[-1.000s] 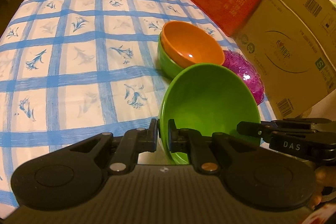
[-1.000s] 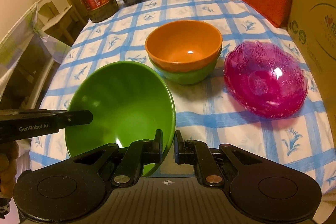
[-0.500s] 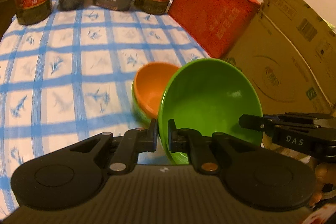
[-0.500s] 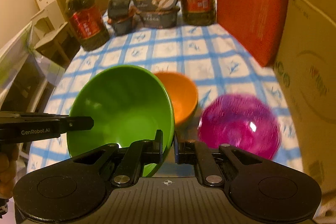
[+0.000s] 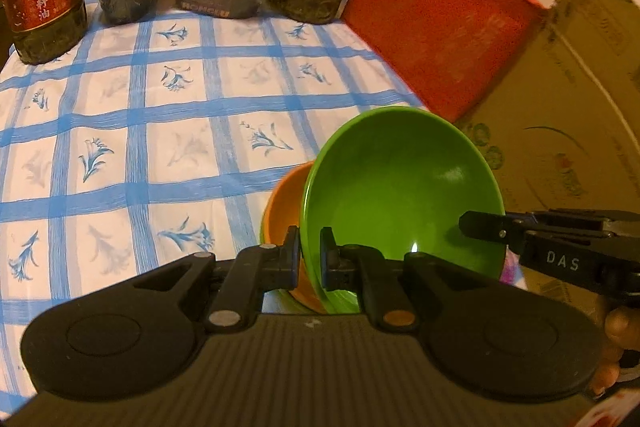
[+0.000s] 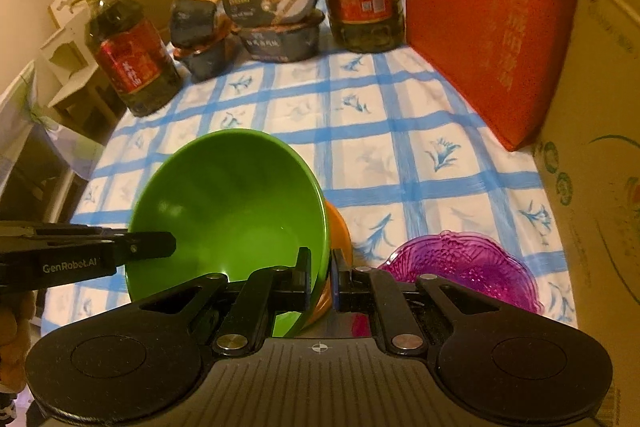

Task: Organize plates and bowls
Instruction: 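Lower the green bowl into the orange bowl and open both grippers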

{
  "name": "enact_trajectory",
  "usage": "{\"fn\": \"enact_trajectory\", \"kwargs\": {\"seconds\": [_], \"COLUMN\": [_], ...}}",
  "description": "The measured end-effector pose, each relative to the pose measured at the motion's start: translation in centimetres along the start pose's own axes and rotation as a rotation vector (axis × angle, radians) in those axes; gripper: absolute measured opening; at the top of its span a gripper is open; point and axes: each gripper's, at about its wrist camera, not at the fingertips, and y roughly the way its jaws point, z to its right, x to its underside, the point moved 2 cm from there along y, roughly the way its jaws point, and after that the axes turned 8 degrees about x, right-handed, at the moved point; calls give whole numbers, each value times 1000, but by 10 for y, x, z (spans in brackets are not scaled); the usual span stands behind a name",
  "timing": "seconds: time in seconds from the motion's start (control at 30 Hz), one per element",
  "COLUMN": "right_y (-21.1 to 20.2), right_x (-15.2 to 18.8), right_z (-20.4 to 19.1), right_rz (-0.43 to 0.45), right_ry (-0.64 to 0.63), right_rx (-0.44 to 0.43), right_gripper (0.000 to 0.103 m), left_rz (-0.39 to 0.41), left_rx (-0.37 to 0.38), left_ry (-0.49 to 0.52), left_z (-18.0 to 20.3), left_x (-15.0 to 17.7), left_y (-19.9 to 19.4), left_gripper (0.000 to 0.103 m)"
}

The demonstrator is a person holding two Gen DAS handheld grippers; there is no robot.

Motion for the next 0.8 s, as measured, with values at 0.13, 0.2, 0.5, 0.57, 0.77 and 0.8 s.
{"fn": "enact_trajectory", "kwargs": {"seconds": [0.13,0.2,0.5,0.57,0.77,0.8], "right_y": [23,30,43,46,51,52], "right_x": [3,4,4,4,5,6], "right_z": [4,6,8,7,7,8], "right_rz": [-35,-43,-60,-65,-65,-65], "right_ry": [-1,1,-5,-7,-15,-13], "right_rx": [-5,-4,8,8,18,16], "right_gripper": [9,9,9,9,9,9], "left_rz": [-24,-32,-42,-44,-44,-44], "left_rx": [-20,-25,-38,-44,-51,-53], "left_ry": [4,10,30,34,49,54], "left_z": [-7,-9,-12,-12,-13,-13], "left_x": [-2,-2,2,3,3,3], "left_y": [18,24,38,40,43,43], "left_gripper": [8,8,8,8,8,8]}}
